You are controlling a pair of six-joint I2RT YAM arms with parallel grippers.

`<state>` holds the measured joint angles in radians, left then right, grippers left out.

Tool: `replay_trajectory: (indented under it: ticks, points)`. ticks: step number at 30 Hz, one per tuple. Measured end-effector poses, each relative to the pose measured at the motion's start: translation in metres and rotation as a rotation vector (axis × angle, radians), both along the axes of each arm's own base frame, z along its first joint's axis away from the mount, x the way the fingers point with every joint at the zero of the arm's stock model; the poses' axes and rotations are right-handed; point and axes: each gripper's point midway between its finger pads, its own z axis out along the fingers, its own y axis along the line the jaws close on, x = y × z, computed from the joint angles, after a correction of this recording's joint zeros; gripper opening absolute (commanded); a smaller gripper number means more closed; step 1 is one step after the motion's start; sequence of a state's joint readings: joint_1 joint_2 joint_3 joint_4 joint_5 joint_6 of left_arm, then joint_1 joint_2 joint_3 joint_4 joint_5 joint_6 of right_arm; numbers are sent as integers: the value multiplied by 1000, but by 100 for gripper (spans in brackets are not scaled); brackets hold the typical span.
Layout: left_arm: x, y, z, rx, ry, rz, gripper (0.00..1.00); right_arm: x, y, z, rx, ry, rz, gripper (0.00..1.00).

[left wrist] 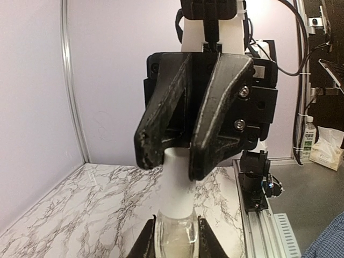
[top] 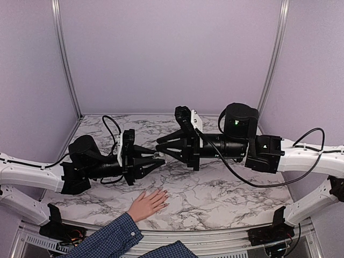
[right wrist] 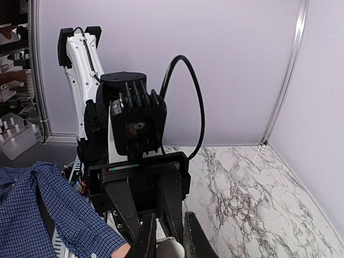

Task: Paint the nails
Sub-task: Screw the nail polish bottle cap onto the nail polish bottle.

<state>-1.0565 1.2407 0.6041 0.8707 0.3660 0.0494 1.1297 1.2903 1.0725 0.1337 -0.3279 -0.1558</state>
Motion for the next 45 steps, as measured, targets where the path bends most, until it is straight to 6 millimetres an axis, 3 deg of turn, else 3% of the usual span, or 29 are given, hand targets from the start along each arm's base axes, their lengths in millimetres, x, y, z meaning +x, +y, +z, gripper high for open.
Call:
replay_trajectory:
  ticks: [3,9,15,22,31,36,41,45]
  points:
    - [9,1,0,-2,7,51,0,10,2,0,13,19,-55,1]
    - [19,4,0,-9,15,114,0,21,3,-2,22,44,-109,41]
    - [16,9,5,-39,-1,102,0,9,3,-11,-11,53,-49,54]
    - [-7,13,6,-40,-11,-31,0,-22,-10,11,20,26,92,55]
    - [-48,13,6,-27,37,-282,0,-61,-5,26,-41,-9,338,50]
    - [-60,13,17,-38,43,-363,0,-76,1,24,-82,-40,404,45]
    - [-67,13,18,-32,63,-411,0,-81,7,8,-135,-50,435,39]
    - [-70,14,18,-28,72,-431,0,-81,7,2,-154,-47,444,28]
